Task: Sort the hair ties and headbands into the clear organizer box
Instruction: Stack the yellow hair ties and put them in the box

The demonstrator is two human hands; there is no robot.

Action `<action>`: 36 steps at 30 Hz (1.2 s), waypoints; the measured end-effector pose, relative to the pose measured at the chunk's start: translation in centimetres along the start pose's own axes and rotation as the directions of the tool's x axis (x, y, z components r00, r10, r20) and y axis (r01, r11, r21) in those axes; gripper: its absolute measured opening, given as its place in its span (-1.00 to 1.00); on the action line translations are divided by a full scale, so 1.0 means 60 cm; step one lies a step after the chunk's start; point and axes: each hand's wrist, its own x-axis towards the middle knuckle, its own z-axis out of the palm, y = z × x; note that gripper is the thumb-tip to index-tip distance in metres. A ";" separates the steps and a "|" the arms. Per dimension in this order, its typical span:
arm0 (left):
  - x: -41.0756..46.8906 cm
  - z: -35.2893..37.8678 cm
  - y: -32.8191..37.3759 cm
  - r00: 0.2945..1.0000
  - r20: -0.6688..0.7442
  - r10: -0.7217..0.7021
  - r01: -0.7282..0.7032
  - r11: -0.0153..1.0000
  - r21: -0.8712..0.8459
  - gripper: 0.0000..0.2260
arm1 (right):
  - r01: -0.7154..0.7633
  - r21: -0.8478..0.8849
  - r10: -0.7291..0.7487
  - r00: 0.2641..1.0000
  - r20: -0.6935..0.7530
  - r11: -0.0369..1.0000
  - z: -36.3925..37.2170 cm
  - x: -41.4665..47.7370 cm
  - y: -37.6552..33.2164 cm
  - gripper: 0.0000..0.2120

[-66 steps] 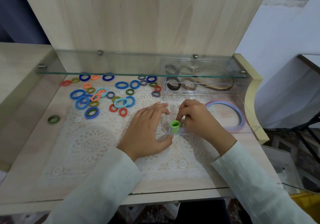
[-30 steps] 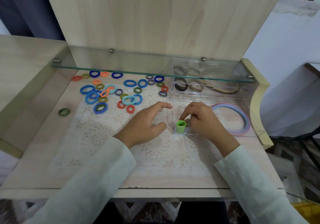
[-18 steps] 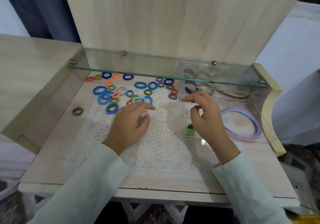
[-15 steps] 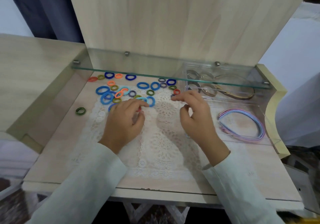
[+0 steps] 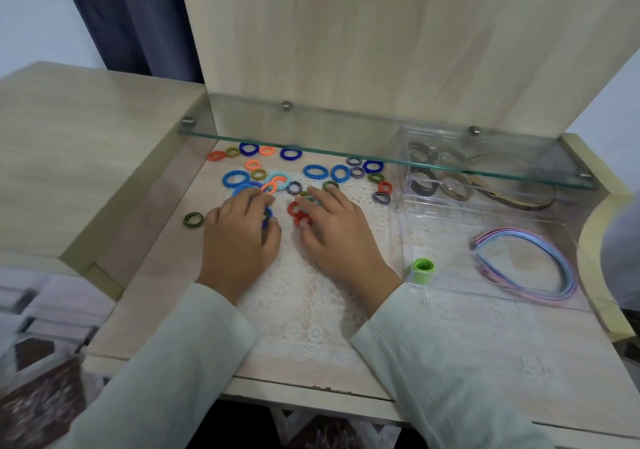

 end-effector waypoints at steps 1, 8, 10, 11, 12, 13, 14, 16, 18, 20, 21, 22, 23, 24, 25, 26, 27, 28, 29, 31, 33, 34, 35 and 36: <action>0.000 0.003 0.000 1.000 0.020 -0.018 0.018 1.000 0.020 -0.69 | 0.018 -0.023 -0.018 1.000 0.011 1.000 0.005 0.003 -0.001 -0.58; -0.001 0.001 0.003 0.988 0.137 -0.073 0.060 0.994 0.094 -0.59 | 0.049 -0.078 -0.056 0.994 -0.095 0.996 0.031 0.009 0.004 -0.68; 0.000 -0.001 0.004 0.987 0.136 -0.080 0.068 0.994 0.089 -0.60 | 0.047 -0.077 -0.056 0.992 -0.109 0.996 0.030 0.008 0.007 -0.71; 0.000 -0.003 0.005 0.987 0.136 -0.084 0.072 0.994 0.085 -0.61 | 0.047 -0.078 -0.056 0.991 -0.118 0.996 0.029 0.007 0.009 -0.73; 0.000 -0.004 0.006 0.987 0.137 -0.088 0.078 0.994 0.080 -0.62 | 0.039 -0.077 -0.049 0.991 -0.122 0.996 0.028 0.007 0.012 -0.75; -0.001 -0.004 0.006 0.986 0.137 -0.093 0.084 0.994 0.074 -0.63 | 0.021 -0.075 -0.030 0.992 -0.123 0.997 0.027 0.008 0.016 -0.76; -0.002 -0.005 0.006 0.986 0.134 -0.096 0.087 0.994 0.067 -0.65 | -0.004 -0.071 -0.005 0.992 -0.125 0.997 0.026 0.008 0.021 -0.76; -0.003 -0.006 0.007 0.987 0.131 -0.092 0.085 0.995 0.056 -0.67 | -0.063 -0.059 0.054 0.989 -0.139 0.996 0.022 0.008 0.032 -0.75; -0.003 -0.005 0.008 0.988 0.129 -0.090 0.084 0.995 0.050 -0.68 | -0.104 -0.042 0.095 0.980 -0.176 0.994 0.017 0.007 0.039 -0.75; -0.002 -0.005 0.008 0.989 0.120 -0.085 0.080 0.996 0.048 -0.70 | -0.118 -0.048 0.105 0.970 -0.221 0.992 0.015 0.009 0.039 -0.75; -0.003 -0.005 0.009 0.990 0.114 -0.080 0.074 0.996 0.051 -0.71 | -0.125 -0.061 0.107 0.966 -0.236 0.990 0.016 0.011 0.038 -0.74; -0.003 -0.005 0.009 0.991 0.109 -0.074 0.069 0.996 0.050 -0.73 | -0.136 -0.077 0.114 0.962 -0.247 0.988 0.017 0.015 0.036 -0.72; -0.003 -0.005 0.009 0.992 0.106 -0.068 0.064 0.997 0.043 -0.74 | -0.153 -0.093 0.125 0.959 -0.253 0.984 0.020 0.019 0.034 -0.70; -0.003 -0.005 0.009 0.993 0.103 -0.061 0.058 0.998 0.035 -0.76 | -0.171 -0.108 0.140 0.957 -0.253 0.979 0.022 0.023 0.032 -0.68; -0.004 -0.006 0.009 0.993 0.101 -0.054 0.051 0.998 0.028 -0.77 | -0.188 -0.122 0.153 0.955 -0.252 0.975 0.024 0.025 0.032 -0.67; -0.005 -0.006 0.009 0.994 0.100 -0.046 0.044 0.999 0.026 -0.77 | -0.202 -0.131 0.164 0.954 -0.252 0.971 0.026 0.028 0.032 -0.67; -0.005 -0.006 0.009 0.994 0.102 -0.039 0.037 0.999 0.026 -0.77 | -0.213 -0.138 0.174 0.952 -0.251 0.967 0.028 0.030 0.033 -0.68; -0.005 -0.006 0.009 0.993 0.111 -0.033 0.030 0.999 0.027 -0.76 | -0.219 -0.143 0.179 0.952 -0.250 0.965 0.030 0.031 0.034 -0.70; -0.005 -0.006 0.009 0.992 0.125 -0.028 0.025 0.999 0.028 -0.75 | -0.216 -0.144 0.174 0.951 -0.256 0.966 0.031 0.031 0.035 -0.72; -0.005 -0.006 0.011 0.988 0.153 -0.014 0.010 1.000 0.026 -0.74 | -0.189 -0.134 0.145 0.948 -0.283 0.973 0.035 0.030 0.038 -0.76; -0.005 -0.008 0.012 0.986 0.165 0.008 -0.007 1.000 -0.004 -0.75 | -0.158 -0.132 0.111 0.946 -0.304 0.979 0.038 0.026 0.040 -0.80; -0.004 -0.008 0.013 0.986 0.165 0.016 -0.011 1.000 -0.026 -0.76 | -0.145 -0.135 0.098 0.947 -0.307 0.980 0.038 0.025 0.041 -0.81; -0.004 -0.009 0.013 0.986 0.165 0.019 -0.012 0.999 -0.043 -0.77 | -0.134 -0.138 0.085 0.947 -0.310 0.981 0.038 0.024 0.042 -0.82; -0.004 -0.009 0.013 0.986 0.168 0.020 -0.011 0.999 -0.053 -0.78 | -0.122 -0.141 0.073 0.947 -0.314 0.982 0.036 0.023 0.042 -0.82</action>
